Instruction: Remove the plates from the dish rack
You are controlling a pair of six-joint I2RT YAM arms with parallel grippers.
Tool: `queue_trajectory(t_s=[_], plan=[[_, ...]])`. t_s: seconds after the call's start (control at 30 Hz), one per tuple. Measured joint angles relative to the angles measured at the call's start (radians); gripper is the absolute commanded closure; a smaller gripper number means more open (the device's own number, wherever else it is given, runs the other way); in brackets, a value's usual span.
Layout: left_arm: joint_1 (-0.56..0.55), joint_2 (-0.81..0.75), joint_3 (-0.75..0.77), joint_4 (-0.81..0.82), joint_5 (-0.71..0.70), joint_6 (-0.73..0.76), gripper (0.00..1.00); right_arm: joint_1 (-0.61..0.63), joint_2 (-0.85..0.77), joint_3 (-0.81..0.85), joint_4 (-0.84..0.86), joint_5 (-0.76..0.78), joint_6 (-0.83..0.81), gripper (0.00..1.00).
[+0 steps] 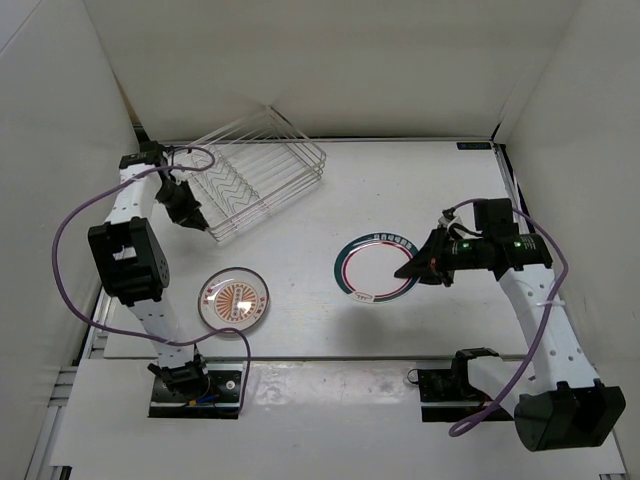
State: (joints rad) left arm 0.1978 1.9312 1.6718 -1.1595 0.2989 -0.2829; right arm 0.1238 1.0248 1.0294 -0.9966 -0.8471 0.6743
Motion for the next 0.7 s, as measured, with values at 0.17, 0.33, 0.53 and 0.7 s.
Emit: queue_trajectory(t_s=[0.17,0.33,0.53,0.7], plan=[[-0.019,-0.033,-0.042,0.021,0.014,0.004,0.91,-0.003,-0.049,-0.028,0.005,0.018,0.013,0.99],[-0.004,-0.084,-0.095,0.026,0.017,-0.013,0.41,-0.005,-0.064,-0.069,0.004,0.059,0.029,0.89],[0.048,-0.177,-0.114,-0.017,0.005,-0.073,0.0,-0.005,-0.085,-0.298,0.14,0.117,0.129,0.86],[0.072,-0.225,-0.062,-0.083,-0.058,-0.158,0.0,0.004,-0.125,-0.559,0.335,0.175,0.251,0.78]])
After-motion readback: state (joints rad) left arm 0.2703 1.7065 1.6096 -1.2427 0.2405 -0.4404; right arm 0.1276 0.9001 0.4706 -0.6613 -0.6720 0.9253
